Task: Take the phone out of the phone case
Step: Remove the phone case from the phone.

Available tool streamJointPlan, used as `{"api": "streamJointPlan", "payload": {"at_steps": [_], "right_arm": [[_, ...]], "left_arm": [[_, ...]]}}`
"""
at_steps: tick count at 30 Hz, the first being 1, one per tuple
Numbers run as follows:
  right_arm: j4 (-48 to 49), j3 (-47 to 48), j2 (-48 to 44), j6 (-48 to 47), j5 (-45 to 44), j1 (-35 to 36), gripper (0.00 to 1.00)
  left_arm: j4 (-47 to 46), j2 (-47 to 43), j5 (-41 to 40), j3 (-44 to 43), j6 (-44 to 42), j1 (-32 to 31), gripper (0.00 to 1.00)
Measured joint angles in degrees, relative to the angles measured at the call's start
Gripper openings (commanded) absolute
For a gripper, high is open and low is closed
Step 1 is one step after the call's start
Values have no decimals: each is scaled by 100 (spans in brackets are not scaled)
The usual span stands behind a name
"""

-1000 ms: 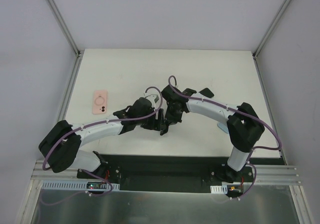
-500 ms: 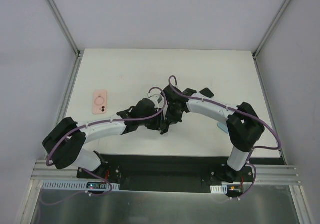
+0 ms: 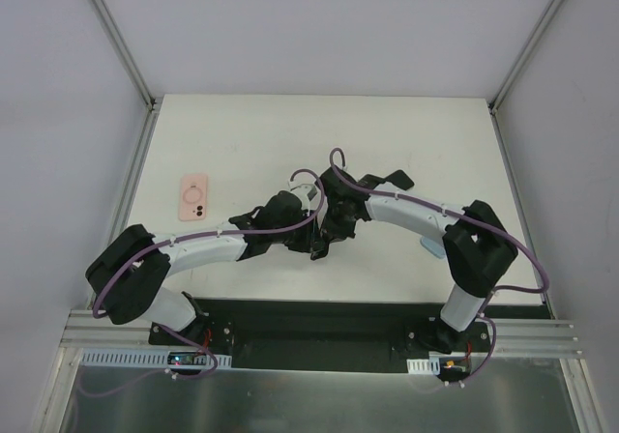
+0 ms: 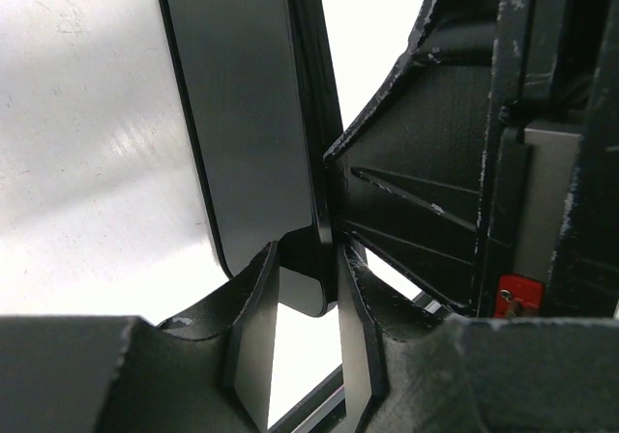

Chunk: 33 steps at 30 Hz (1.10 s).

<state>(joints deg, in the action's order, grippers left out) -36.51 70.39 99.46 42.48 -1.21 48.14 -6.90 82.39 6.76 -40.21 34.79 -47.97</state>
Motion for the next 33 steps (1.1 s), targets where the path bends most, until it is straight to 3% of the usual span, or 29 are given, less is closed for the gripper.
{"api": "streamJointPlan", "payload": {"at_steps": [11, 15, 23, 25, 26, 33], "right_arm": [[133, -72, -52, -52, 13, -2, 1], [205, -72, -52, -52, 52, -4, 1], [426, -70, -46, -55, 197, -20, 1], [485, -70, -39, -48, 219, -28, 1], [509, -70, -39, -48, 223, -31, 1], [614, -114, -37, -48, 234, -39, 1]], "left_arm": [[280, 4, -334, -127, 37, -90, 13], [516, -9, -782, -249, 15, -264, 11], [1075, 149, -2428, -597, -44, -846, 11], [1123, 170, -2621, -621, -20, -892, 7], [1134, 179, -2693, -627, -2, -909, 0], [1156, 205, -2811, -627, 26, -944, 0]]}}
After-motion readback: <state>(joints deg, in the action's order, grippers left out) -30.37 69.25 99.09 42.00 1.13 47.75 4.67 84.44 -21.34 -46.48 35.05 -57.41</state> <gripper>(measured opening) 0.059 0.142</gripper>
